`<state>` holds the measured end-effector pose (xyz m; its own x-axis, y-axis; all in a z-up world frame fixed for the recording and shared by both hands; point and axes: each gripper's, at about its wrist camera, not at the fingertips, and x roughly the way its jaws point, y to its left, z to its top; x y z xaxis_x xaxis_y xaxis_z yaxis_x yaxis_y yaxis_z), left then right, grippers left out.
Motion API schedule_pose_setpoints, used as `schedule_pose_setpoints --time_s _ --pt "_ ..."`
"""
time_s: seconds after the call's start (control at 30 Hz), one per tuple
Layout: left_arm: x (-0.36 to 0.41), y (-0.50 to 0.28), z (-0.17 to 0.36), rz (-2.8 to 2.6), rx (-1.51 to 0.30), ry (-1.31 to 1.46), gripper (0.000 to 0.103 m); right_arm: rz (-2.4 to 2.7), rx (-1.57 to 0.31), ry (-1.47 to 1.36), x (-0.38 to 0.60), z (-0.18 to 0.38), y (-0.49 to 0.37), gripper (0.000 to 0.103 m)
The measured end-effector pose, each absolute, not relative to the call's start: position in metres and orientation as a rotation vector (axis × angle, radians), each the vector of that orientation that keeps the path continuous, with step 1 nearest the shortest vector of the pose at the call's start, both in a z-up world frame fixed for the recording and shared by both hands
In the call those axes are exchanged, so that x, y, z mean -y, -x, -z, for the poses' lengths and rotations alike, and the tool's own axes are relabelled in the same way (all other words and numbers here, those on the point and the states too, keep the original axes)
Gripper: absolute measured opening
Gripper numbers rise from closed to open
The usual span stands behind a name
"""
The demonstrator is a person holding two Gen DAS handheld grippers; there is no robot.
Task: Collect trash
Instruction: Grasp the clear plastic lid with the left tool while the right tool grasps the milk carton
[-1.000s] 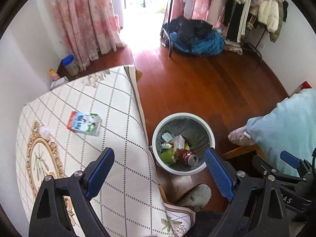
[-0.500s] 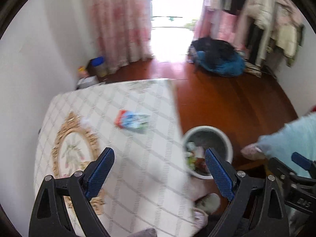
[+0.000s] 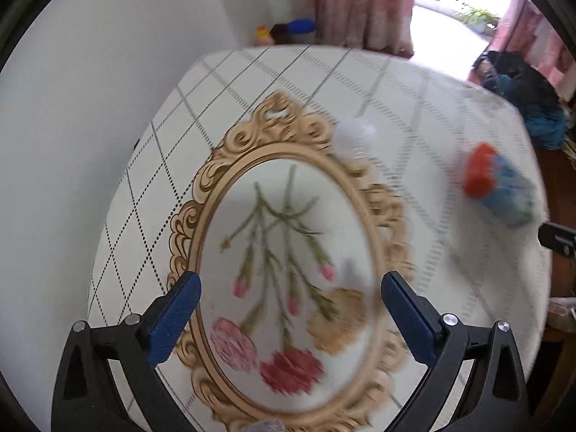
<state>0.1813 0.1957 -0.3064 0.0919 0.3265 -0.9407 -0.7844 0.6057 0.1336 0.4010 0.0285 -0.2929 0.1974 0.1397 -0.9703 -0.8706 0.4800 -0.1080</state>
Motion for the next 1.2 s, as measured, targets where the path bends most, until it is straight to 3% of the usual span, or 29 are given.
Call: schedule_pose_setpoints --time_s 0.27,0.3,0.33,0.63,0.87,0.97,1.03,1.1,1.2 --pt "-0.22 -0.185 0.326 -0.858 -1.238 0.475 0.102 -0.847 -1.243 0.978 -0.102 0.344 -0.41 0.101" --pt "-0.22 -0.186 0.326 -0.854 -1.238 0.476 0.102 -0.852 -1.25 0.975 -0.104 0.346 -0.411 0.097" --pt "-0.222 -0.187 0.326 -0.849 -1.234 0.474 0.102 -0.853 -1.259 0.97 -0.106 0.349 -0.411 0.079" --pt "-0.243 -0.228 0.312 -0.763 -1.183 0.509 0.102 -0.606 -1.38 0.589 -0.075 0.332 -0.467 0.072" --pt "-0.267 -0.267 0.323 -0.722 -1.203 0.469 0.1 -0.611 -1.458 0.573 -0.073 0.341 -0.476 0.073" --pt "-0.269 -0.271 0.324 -0.712 -1.205 0.453 0.086 -0.635 -1.419 0.633 -0.082 0.344 -0.467 0.073" --pt "-0.267 -0.271 0.324 -0.708 -1.208 0.456 0.082 -0.639 -1.404 0.639 -0.086 0.342 -0.462 0.073" --pt "-0.265 -0.27 0.324 -0.704 -1.208 0.455 0.066 -0.647 -1.391 0.643 -0.093 0.341 -0.46 0.072" --pt "-0.267 -0.272 0.326 -0.693 -1.212 0.47 0.051 -0.661 -1.386 0.628 -0.096 0.338 -0.459 0.067"
